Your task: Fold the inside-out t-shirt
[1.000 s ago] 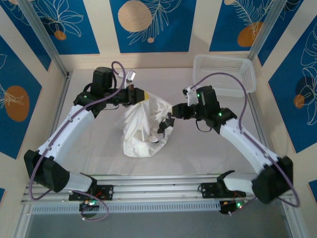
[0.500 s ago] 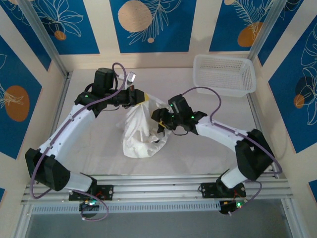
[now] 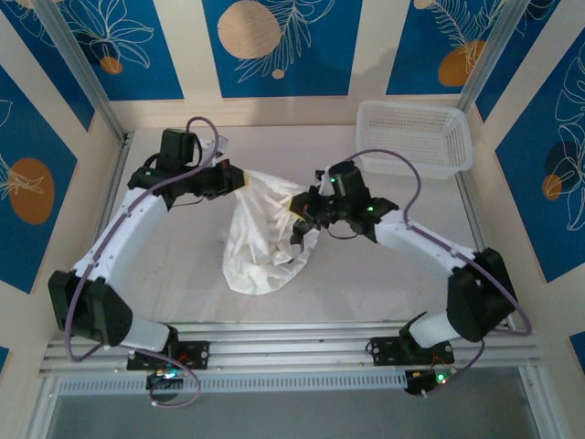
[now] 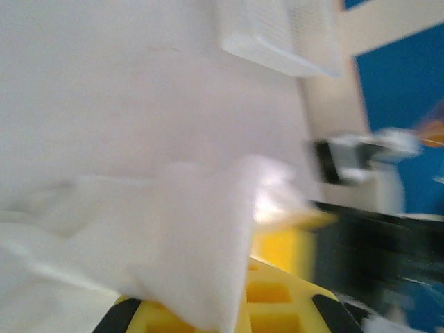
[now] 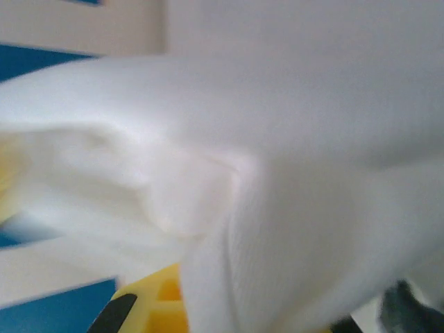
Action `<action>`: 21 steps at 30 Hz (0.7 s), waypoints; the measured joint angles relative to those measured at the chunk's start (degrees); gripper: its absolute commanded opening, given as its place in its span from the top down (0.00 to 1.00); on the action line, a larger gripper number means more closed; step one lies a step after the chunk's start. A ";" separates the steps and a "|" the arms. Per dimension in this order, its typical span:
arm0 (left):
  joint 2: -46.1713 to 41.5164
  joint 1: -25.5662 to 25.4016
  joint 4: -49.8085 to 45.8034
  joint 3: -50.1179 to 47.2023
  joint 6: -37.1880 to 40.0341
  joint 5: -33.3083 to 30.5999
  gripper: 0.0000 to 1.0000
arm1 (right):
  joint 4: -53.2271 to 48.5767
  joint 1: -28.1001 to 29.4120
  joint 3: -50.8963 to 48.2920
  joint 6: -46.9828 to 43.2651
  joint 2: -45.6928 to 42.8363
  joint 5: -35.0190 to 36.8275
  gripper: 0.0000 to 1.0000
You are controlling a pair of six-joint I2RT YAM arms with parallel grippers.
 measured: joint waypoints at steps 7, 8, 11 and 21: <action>12.15 2.86 3.34 -4.92 7.19 -5.84 0.61 | 0.22 -5.07 5.88 0.33 -5.35 -15.50 1.00; 12.22 2.80 3.45 -5.33 7.61 -6.34 0.52 | 0.20 -5.07 6.67 0.33 -5.33 -16.59 1.00; 9.75 2.82 3.52 -5.46 9.09 -8.48 0.41 | 0.20 -5.11 8.17 0.04 -5.22 -18.99 1.00; -18.29 -8.04 5.79 -14.49 11.82 -7.65 0.50 | 0.00 -6.45 11.06 -0.35 -0.26 -21.77 1.00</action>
